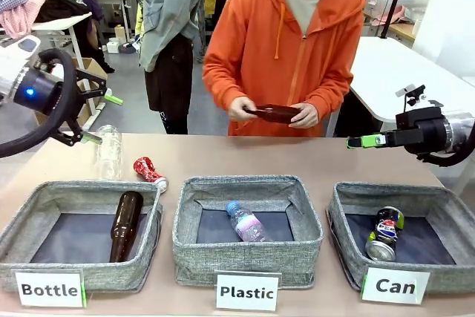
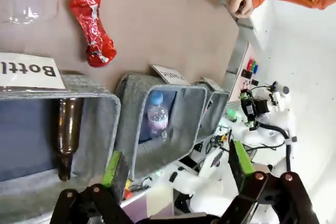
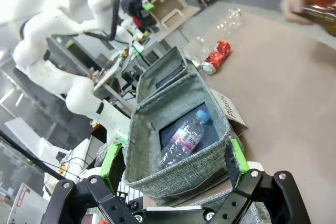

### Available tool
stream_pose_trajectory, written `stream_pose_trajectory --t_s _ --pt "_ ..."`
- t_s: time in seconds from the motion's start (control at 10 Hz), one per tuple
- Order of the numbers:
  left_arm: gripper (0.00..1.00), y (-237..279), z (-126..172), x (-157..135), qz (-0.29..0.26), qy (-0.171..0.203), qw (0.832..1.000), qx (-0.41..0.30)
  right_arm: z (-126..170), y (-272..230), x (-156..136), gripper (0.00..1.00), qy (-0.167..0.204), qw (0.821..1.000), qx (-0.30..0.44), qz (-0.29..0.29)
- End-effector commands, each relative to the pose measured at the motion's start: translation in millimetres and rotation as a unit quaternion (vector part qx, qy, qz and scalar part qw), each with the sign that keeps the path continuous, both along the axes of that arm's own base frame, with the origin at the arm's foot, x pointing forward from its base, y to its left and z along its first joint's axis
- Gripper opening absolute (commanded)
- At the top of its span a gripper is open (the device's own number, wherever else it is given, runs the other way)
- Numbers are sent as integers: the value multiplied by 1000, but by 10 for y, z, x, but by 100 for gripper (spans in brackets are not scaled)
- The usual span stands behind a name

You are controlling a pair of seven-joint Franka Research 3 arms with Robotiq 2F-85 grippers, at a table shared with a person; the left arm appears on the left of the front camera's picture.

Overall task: Sort the can waste into the basket.
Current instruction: Pick up the can waste from the table and place it in the right Fabric basket.

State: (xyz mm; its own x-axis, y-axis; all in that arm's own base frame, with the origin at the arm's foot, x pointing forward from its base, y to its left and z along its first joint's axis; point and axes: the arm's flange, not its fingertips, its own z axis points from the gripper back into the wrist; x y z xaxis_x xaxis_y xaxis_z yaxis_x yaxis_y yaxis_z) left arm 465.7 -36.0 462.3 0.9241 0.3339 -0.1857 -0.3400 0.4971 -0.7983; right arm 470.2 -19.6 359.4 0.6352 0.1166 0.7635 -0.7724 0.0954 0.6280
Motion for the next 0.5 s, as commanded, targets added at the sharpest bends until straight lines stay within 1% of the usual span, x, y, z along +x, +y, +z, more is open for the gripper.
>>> stream_pose_trajectory --t_s 0.0,0.1,0.2,0.3,0.4 --pt "100 -69 126 -227 -36 0 999 -11 17 1 -11 100 -5 1000 -9 -1" --pt "100 0 0 0 0 0 1000 0 17 1 -11 100 -5 1000 -9 -1" --pt "100 -59 -163 173 -50 67 996 27 17 1 -11 100 -5 1000 -9 -1" --pt "100 205 -32 100 -73 78 994 -17 17 1 -11 100 -5 1000 -9 -1" --pt "100 713 262 -82 -67 50 993 -77 17 1 -11 100 -5 1000 -9 -1"
